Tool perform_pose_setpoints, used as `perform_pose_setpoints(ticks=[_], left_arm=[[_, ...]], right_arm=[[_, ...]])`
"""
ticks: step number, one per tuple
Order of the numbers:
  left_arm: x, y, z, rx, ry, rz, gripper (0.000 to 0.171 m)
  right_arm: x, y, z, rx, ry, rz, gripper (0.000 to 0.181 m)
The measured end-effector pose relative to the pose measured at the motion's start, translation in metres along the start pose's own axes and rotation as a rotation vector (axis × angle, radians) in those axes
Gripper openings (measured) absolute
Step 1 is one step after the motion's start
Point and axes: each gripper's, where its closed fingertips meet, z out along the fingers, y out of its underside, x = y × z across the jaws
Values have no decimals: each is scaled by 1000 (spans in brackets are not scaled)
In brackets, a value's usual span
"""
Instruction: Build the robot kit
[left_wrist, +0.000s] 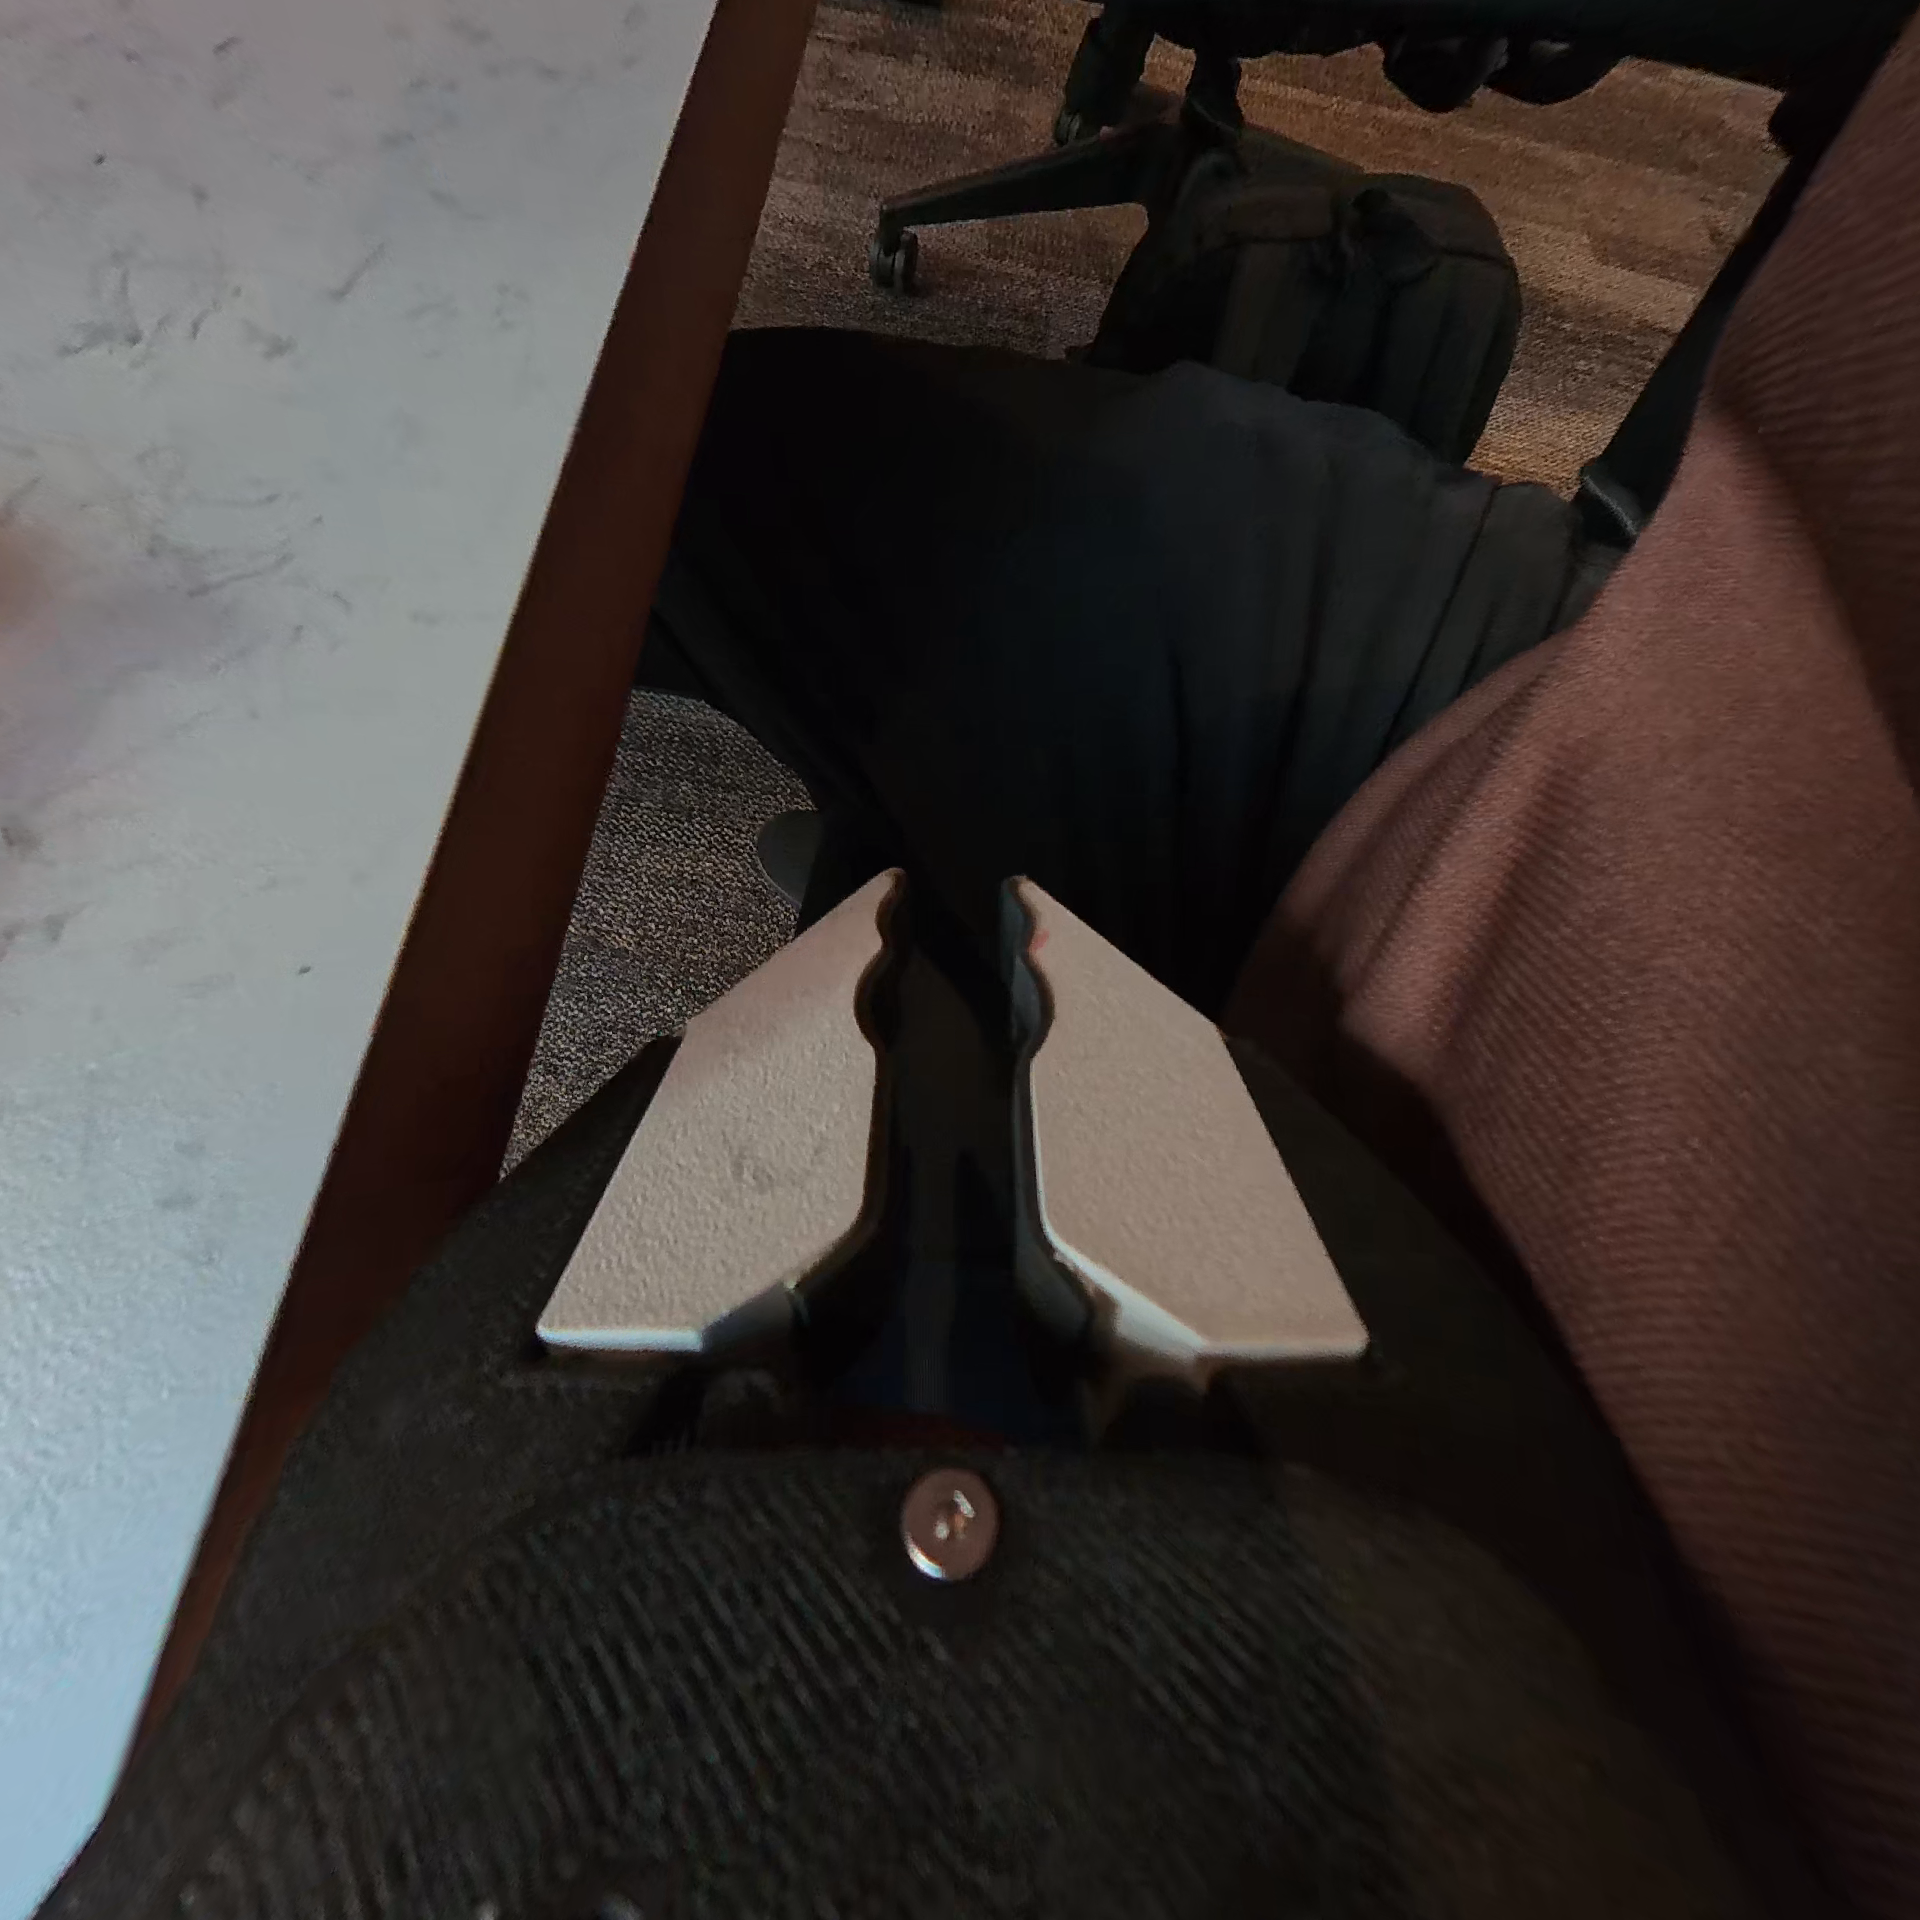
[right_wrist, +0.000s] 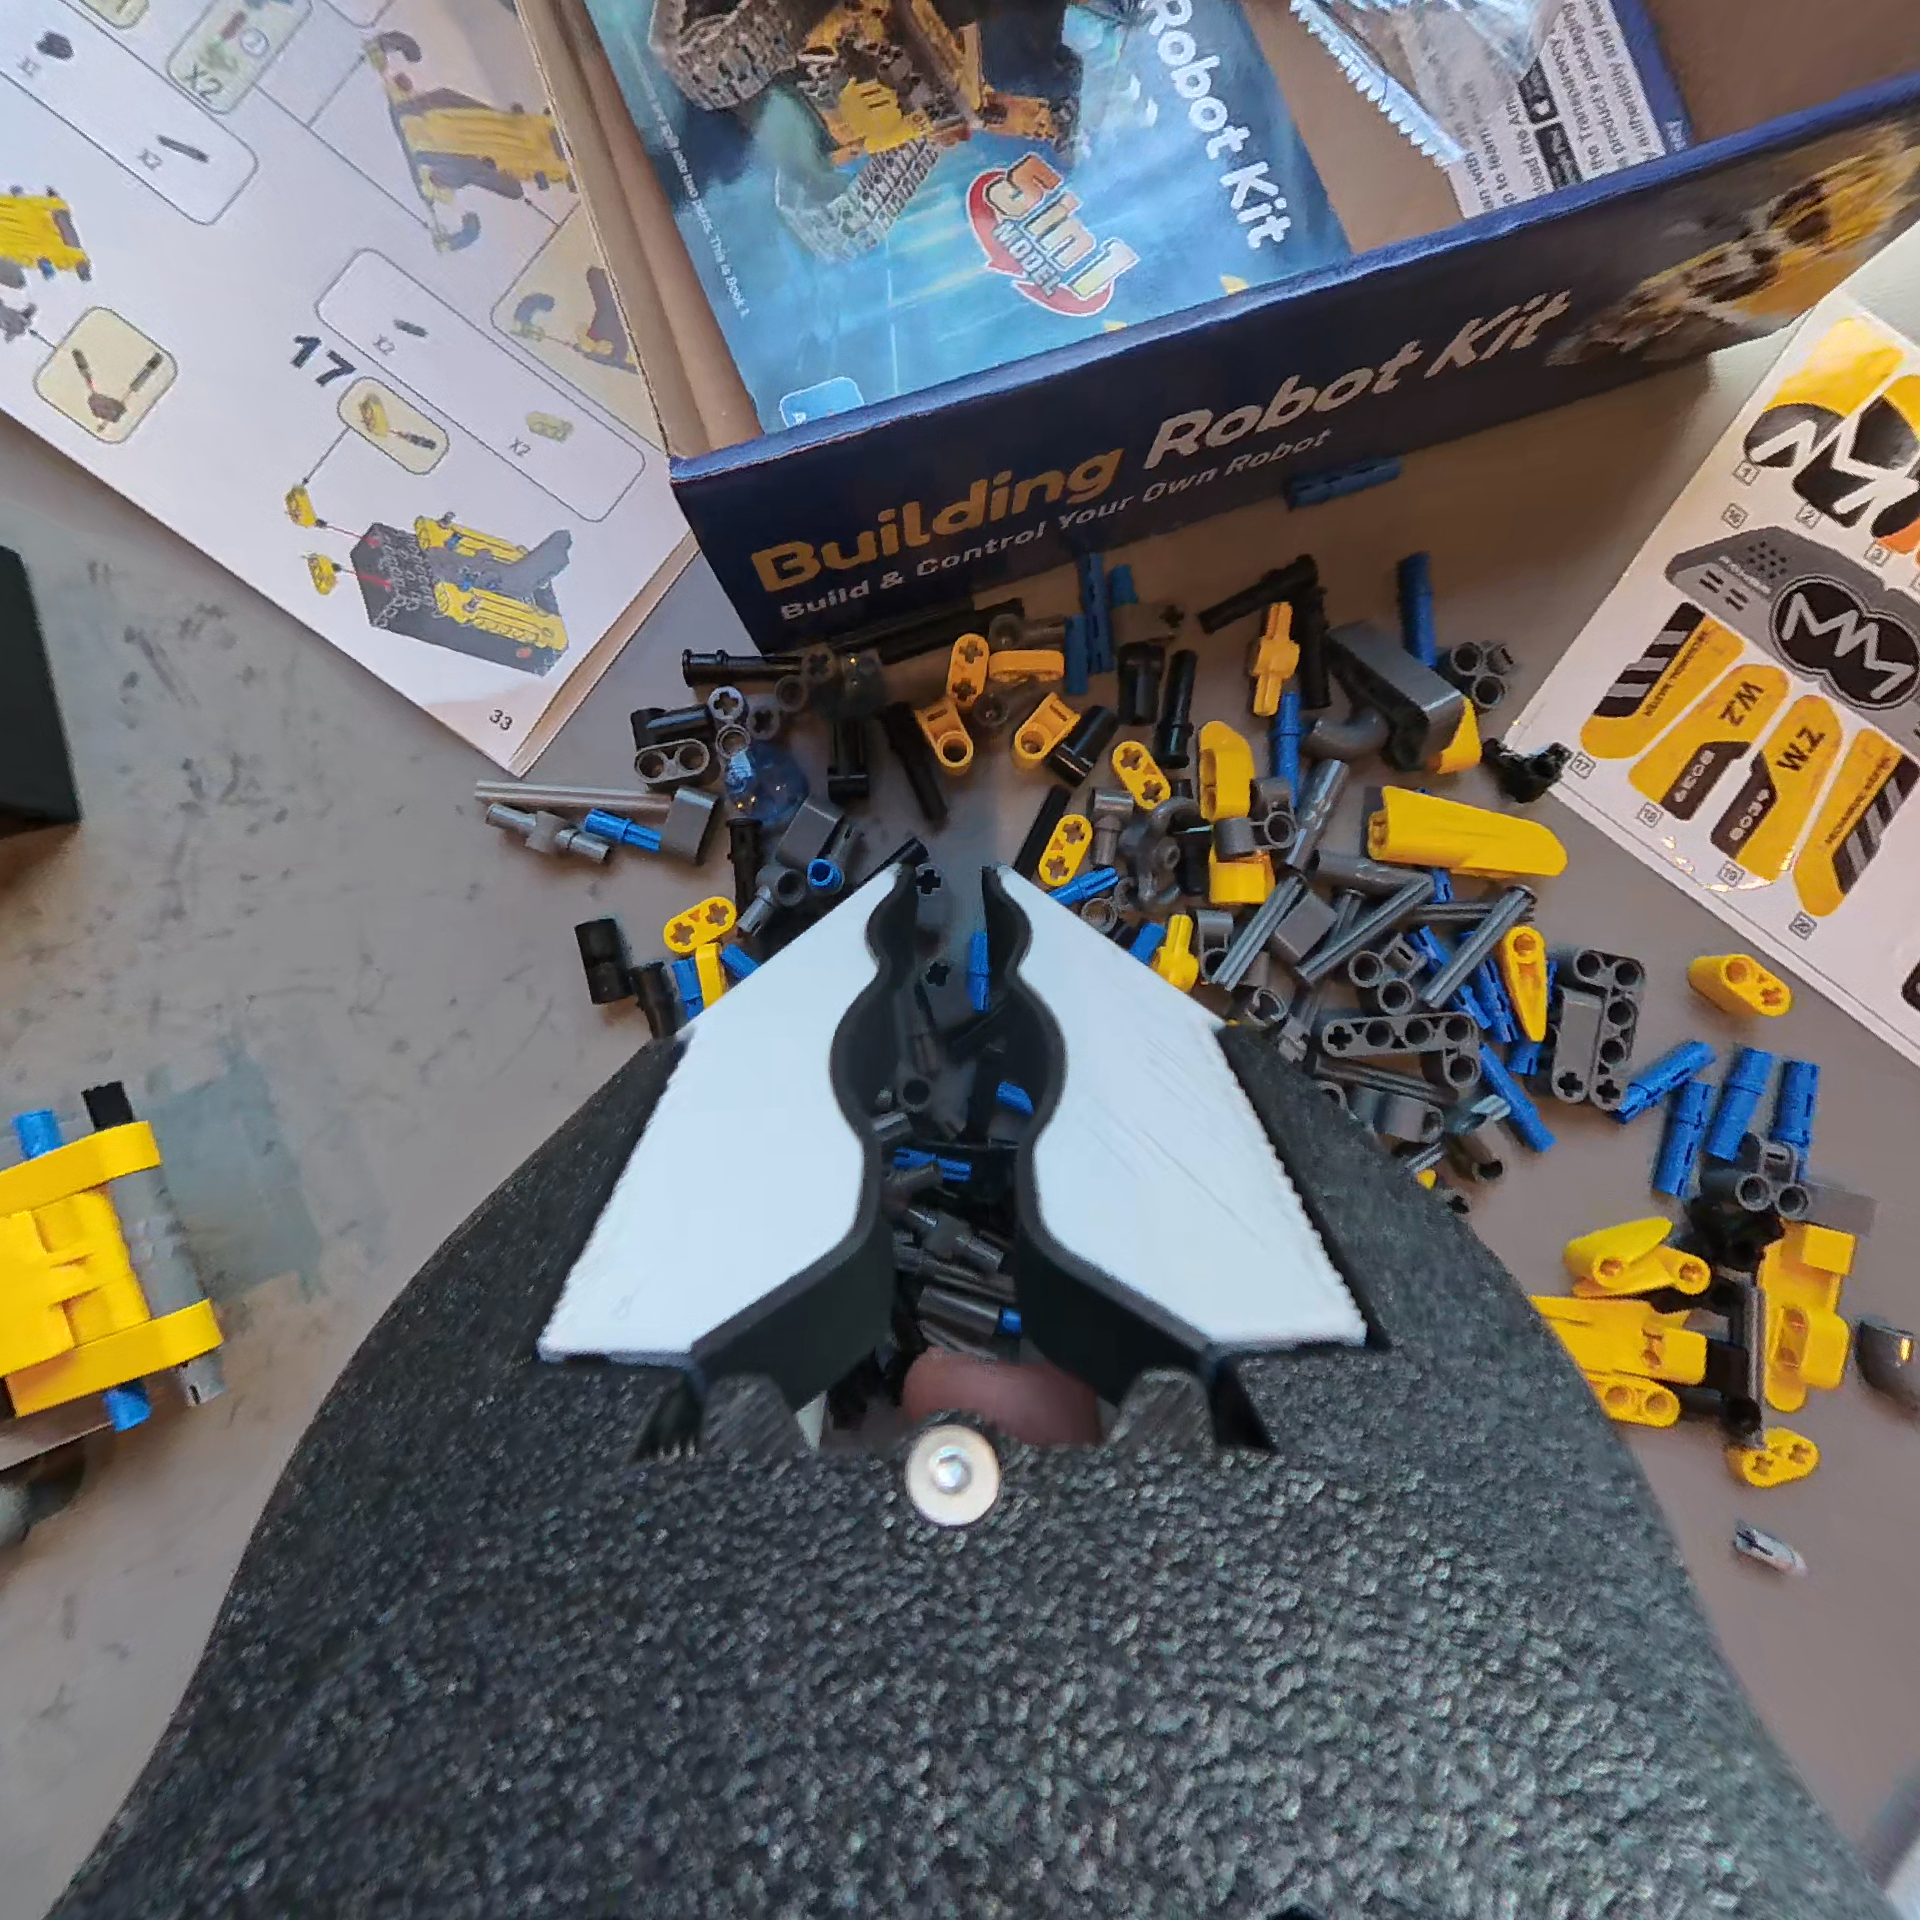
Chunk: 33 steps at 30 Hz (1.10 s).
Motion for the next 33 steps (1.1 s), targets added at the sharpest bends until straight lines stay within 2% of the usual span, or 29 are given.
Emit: perform_pose_setpoints(ticks=[5,10,14,24,28,33], left_arm=[[-4,4,0,-13,-10,-5,14],[-7,8,-1,-24,-25,-25,15],[-8,8,-1,-24,-33,-29,15],[-9,10,6,-49,-48,-24,16],[-7,8,9,-53,-39,-19,16],[-5,8,12,-67,-39,9,16]], right_arm=[[-5,13,-9,-34,-14,-25,10],[4,14,-42,82,21,79,12],[9,34,-52,58,67,100,12],[-5,70,-74,54,69,142,16],[-3,64,-70,85,77,160,15],[13,35,-48,104,86,170,11]])
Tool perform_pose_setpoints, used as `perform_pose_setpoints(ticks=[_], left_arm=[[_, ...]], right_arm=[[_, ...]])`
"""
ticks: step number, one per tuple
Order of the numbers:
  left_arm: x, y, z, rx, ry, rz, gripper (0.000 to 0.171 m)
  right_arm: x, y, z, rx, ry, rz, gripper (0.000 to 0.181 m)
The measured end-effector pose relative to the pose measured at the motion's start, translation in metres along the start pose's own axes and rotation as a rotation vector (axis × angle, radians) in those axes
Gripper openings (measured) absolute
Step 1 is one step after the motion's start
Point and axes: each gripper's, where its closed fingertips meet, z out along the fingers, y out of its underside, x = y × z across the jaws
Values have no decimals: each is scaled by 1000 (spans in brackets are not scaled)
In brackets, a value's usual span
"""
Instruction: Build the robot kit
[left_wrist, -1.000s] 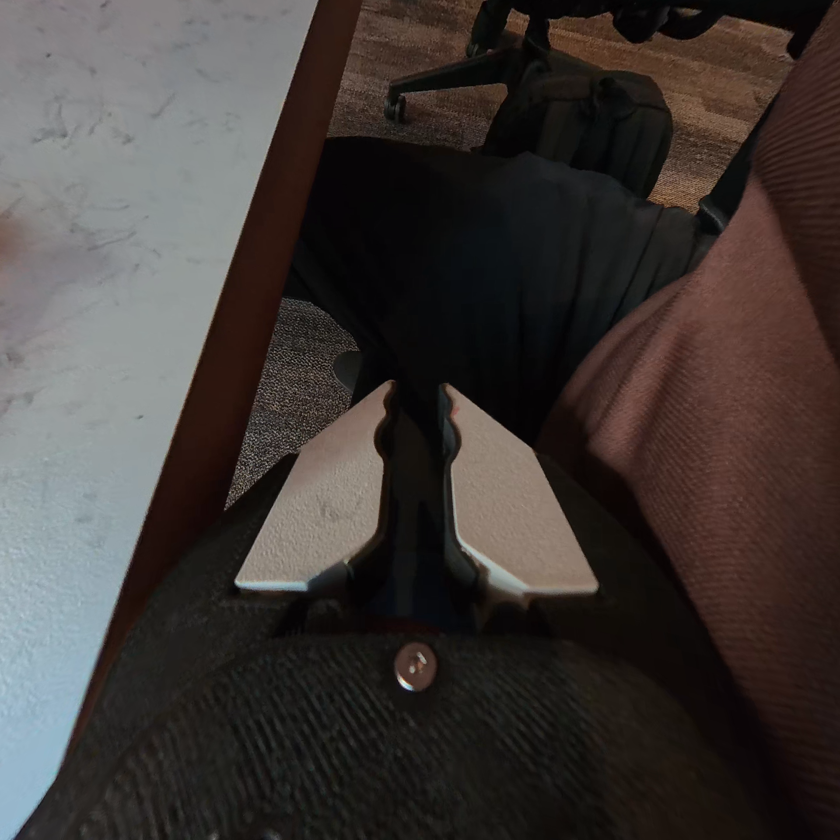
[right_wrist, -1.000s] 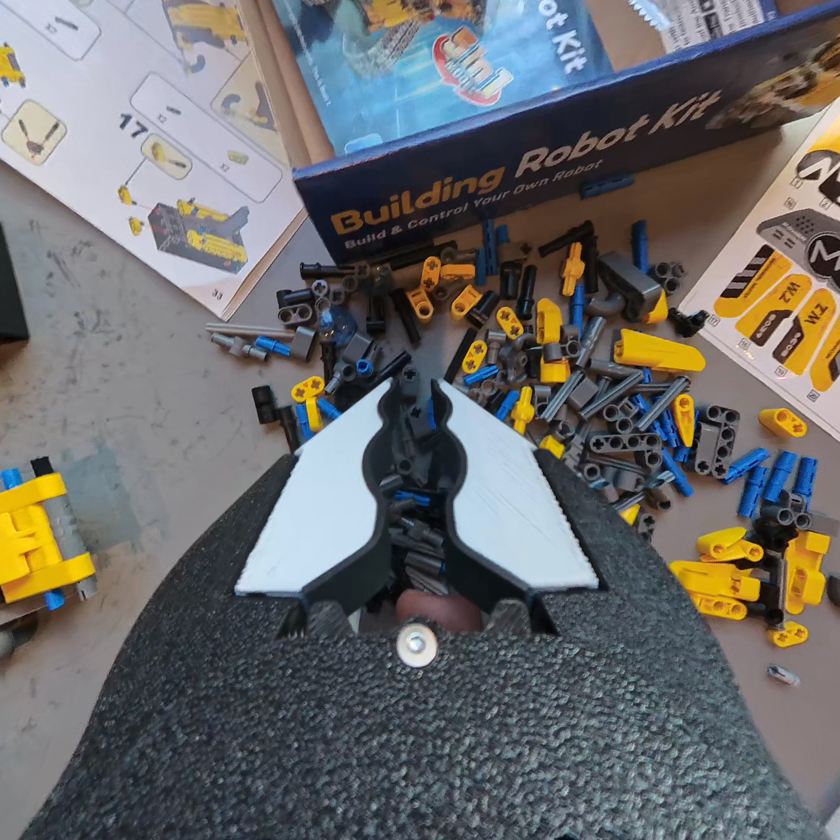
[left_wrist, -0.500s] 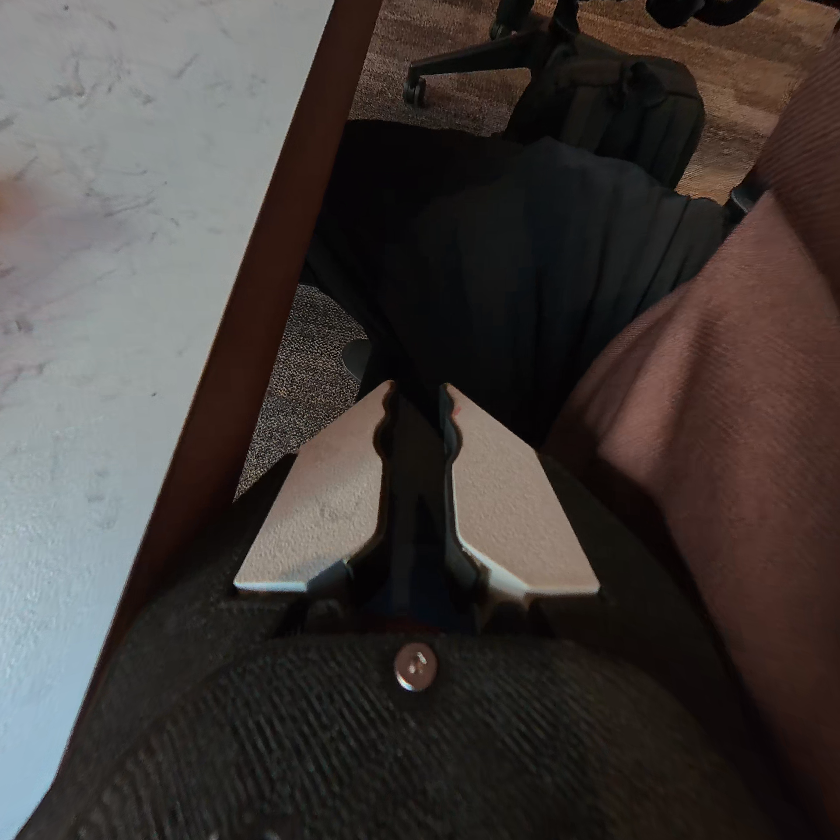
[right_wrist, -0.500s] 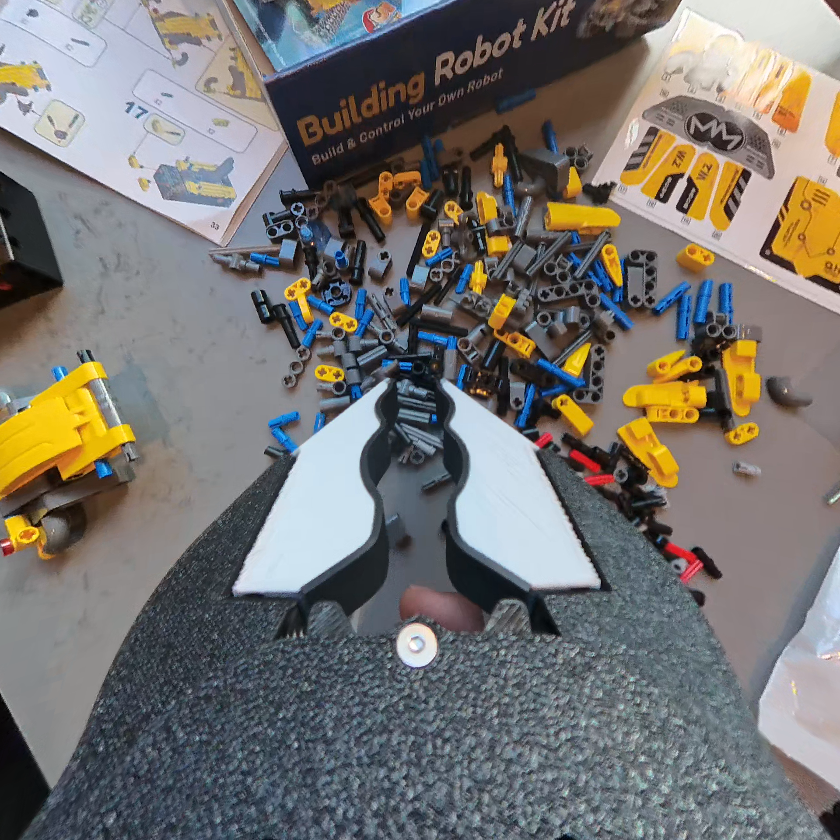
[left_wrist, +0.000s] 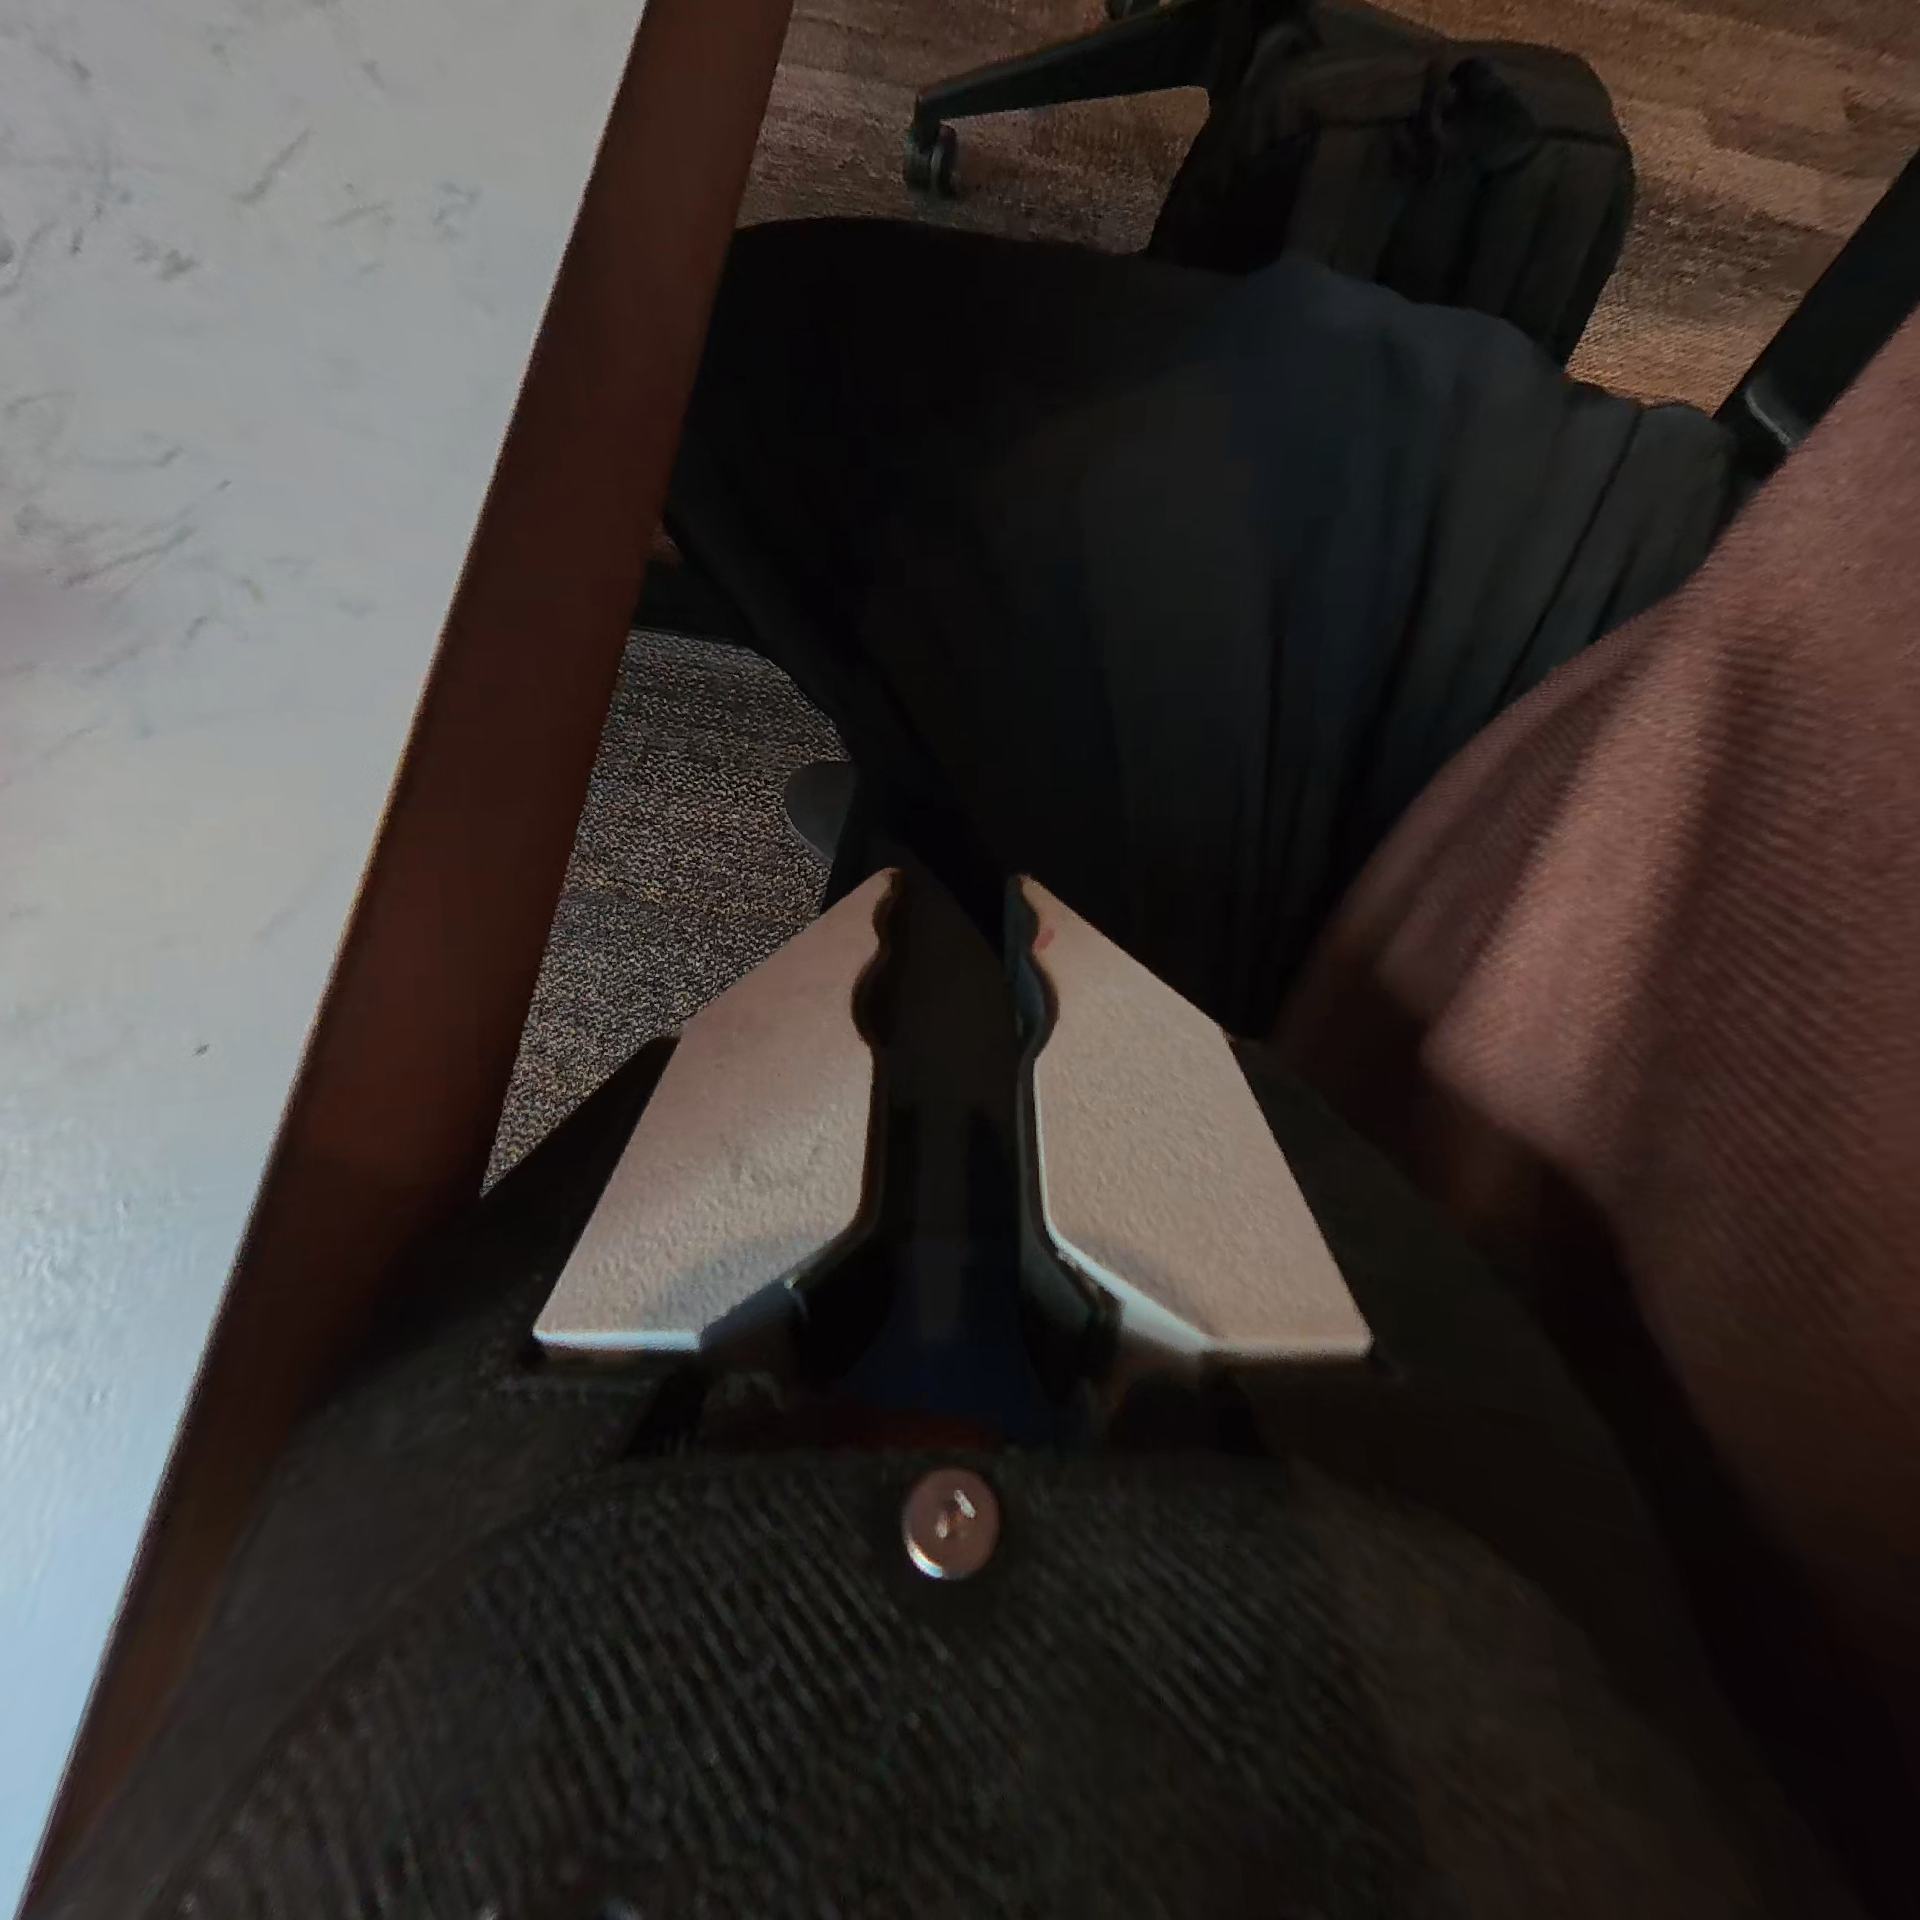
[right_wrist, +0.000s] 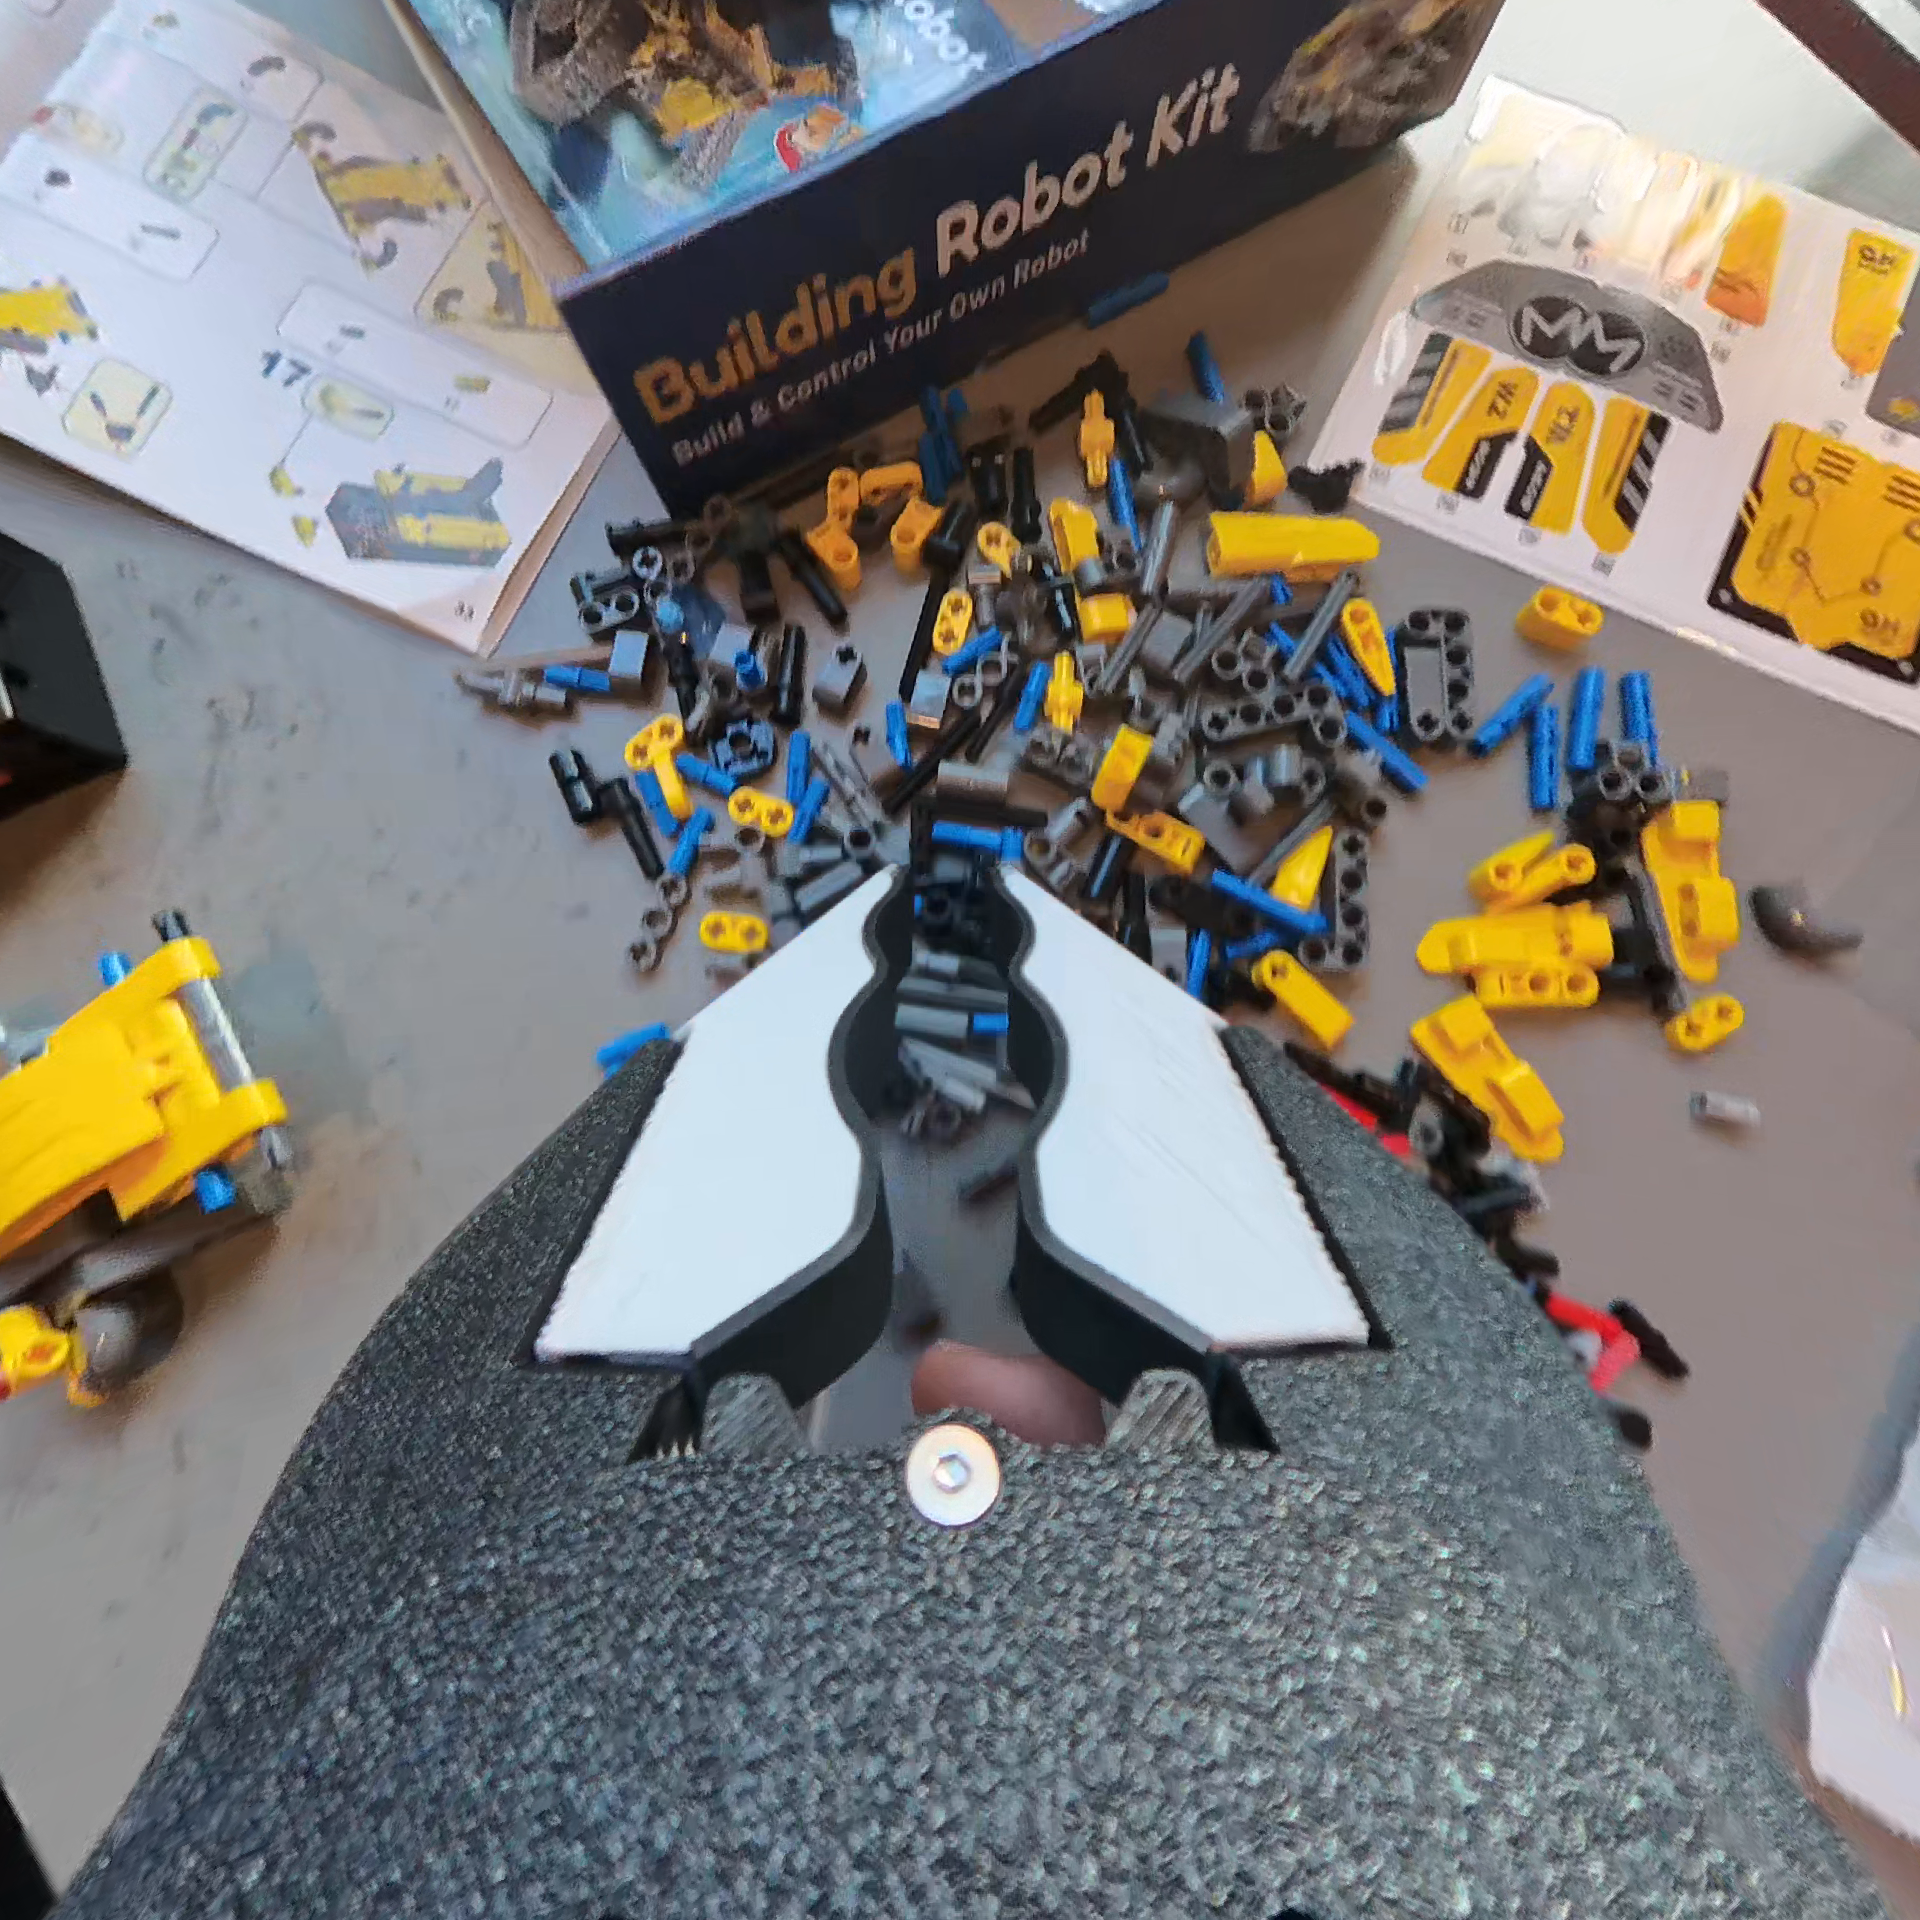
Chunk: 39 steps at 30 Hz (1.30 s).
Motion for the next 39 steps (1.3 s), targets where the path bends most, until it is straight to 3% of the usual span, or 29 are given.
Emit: perform_pose_setpoints(ticks=[7,14,28,35,39], left_arm=[[-1,0,-1,5,3,-8,16],[-2,1,-6,21,8,-39,16],[0,0,-8,22,10,-34,16],[0,0,-8,24,17,-43,16],[1,0,-7,23,21,-50,16]], right_arm=[[-2,-20,41,-75,-20,-61,11],[-6,-18,53,-119,-54,-60,6],[-7,-24,35,-29,-53,-21,4],[-33,-19,14,40,-151,14,5],[-39,-13,9,46,-134,-12,5]])
